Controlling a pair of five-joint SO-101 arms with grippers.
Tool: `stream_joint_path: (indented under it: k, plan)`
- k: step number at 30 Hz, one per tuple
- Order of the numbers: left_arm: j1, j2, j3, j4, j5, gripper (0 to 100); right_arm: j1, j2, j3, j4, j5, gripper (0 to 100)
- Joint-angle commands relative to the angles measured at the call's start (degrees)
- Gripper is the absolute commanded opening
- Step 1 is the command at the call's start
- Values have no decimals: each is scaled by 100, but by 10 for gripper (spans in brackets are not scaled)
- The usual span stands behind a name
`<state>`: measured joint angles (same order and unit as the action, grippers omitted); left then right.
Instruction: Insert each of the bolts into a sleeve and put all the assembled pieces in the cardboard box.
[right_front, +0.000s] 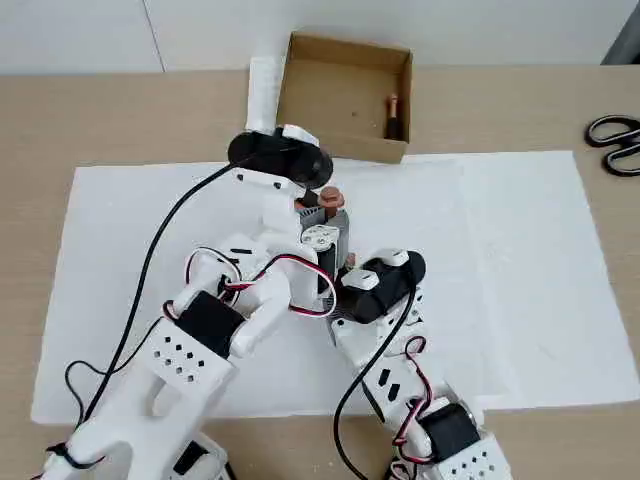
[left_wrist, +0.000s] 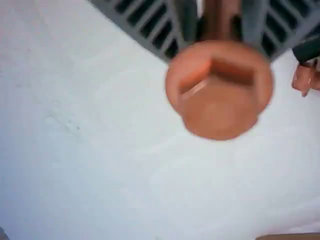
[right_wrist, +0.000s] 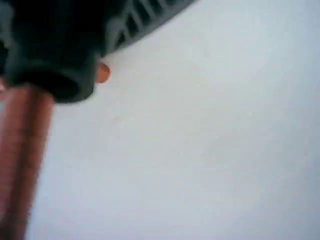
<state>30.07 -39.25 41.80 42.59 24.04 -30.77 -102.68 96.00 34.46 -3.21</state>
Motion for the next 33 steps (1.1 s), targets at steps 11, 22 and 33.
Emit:
stream_joint_path:
  k: [11, 22, 33]
  plan:
    - [44, -149, -330, 211, 26, 6, 198, -127, 53, -171, 44, 4]
    - [53, -149, -391, 211, 35, 6, 180, -127, 53, -171, 44, 4]
    - [264, -149, -418, 281, 132, 6, 180, -127, 53, -171, 35, 4]
